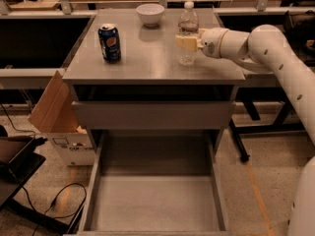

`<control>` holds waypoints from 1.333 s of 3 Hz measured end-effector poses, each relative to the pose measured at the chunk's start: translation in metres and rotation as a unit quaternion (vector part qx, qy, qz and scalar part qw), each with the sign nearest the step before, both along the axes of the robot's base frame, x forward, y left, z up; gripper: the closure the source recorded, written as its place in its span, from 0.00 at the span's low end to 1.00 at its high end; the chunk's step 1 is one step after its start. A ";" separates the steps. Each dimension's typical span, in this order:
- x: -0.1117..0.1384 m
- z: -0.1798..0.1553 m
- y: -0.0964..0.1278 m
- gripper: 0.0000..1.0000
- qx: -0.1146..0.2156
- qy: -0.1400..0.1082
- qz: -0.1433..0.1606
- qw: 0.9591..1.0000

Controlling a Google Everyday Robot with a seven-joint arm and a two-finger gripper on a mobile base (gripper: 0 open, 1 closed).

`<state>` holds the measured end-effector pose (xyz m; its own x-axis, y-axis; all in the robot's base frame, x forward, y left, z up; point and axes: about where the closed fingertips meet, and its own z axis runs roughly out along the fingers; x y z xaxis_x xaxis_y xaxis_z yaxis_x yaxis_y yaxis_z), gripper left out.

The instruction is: Place water bottle into middle drawer

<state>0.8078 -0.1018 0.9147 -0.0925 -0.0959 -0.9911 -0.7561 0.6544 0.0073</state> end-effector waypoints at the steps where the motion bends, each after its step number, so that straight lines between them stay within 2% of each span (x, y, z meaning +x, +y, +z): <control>1: -0.030 0.031 -0.002 1.00 -0.012 -0.021 0.001 1.000; 2: -0.083 0.048 -0.007 1.00 -0.022 -0.045 -0.005 0.999; 3: -0.133 0.042 -0.012 1.00 -0.022 -0.063 0.002 0.998; 4: -0.179 0.029 -0.018 1.00 -0.029 -0.074 0.022 0.997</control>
Offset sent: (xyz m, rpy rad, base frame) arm -0.1598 -0.0250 0.0549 -0.0711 -0.1461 -0.0397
